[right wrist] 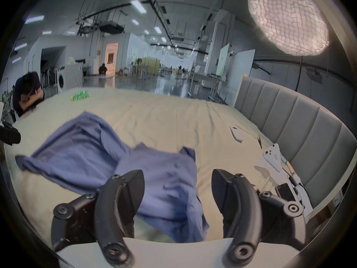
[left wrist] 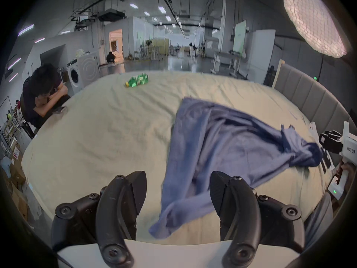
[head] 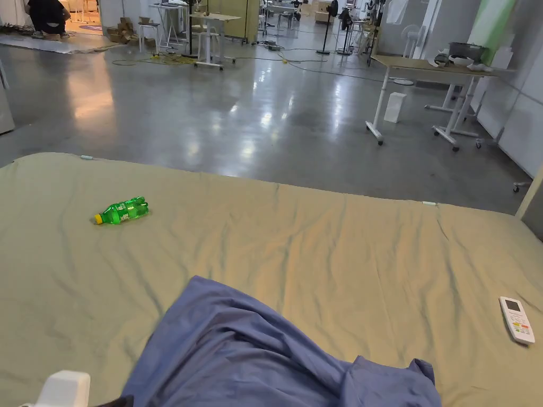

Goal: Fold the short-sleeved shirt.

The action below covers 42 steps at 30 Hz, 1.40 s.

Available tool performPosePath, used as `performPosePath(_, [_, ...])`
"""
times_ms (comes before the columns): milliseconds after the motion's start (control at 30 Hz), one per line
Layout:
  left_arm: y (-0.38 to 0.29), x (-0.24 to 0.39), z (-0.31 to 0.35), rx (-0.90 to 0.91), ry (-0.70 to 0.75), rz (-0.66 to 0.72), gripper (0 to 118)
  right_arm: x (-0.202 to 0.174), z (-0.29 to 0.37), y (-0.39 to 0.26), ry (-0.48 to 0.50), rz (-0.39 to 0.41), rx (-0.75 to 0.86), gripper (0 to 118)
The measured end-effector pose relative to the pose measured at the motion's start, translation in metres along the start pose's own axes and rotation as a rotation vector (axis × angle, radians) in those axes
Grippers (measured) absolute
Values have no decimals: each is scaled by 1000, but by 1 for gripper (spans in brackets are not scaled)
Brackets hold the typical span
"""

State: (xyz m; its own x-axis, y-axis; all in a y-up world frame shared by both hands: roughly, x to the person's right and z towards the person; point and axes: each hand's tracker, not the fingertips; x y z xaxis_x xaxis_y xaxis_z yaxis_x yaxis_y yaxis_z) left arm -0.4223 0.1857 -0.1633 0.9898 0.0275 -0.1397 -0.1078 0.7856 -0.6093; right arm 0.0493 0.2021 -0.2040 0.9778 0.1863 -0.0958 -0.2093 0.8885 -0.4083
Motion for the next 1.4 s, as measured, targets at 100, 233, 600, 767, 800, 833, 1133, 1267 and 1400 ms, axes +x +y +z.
performPosePath(100, [21, 10, 4, 98, -3, -11, 70, -5, 3, 23, 0, -49, 84, 79])
performPosePath(233, [46, 33, 17, 261, 41, -21, 69, -18, 12, 53, -3, -83, 215, 79])
performPosePath(600, [67, 71, 35, 403, 88, -63, 2, -35, 12, 74, 34, -162, 319, 0])
performPosePath(767, [64, 69, 26, 344, 73, -65, 0, -33, 7, 76, 10, -117, 328, 0])
performPosePath(800, [66, 65, 21, 333, 62, -60, 0, -32, 5, 77, 13, -102, 322, 0])
performPosePath(833, [65, 63, 17, 316, 63, -50, 0, -32, 2, 75, 10, -98, 301, 0])
performPosePath(1133, [90, 37, -79, 27, -11, -9, 0, -29, -25, 60, 25, -63, 220, 0])
performPosePath(1267, [114, 30, -147, -77, -38, -5, 2, -27, -39, 50, 29, -65, 174, 0])
performPosePath(1400, [147, 32, -212, -152, -54, 5, 60, -23, -54, 39, 23, -64, 122, 0])
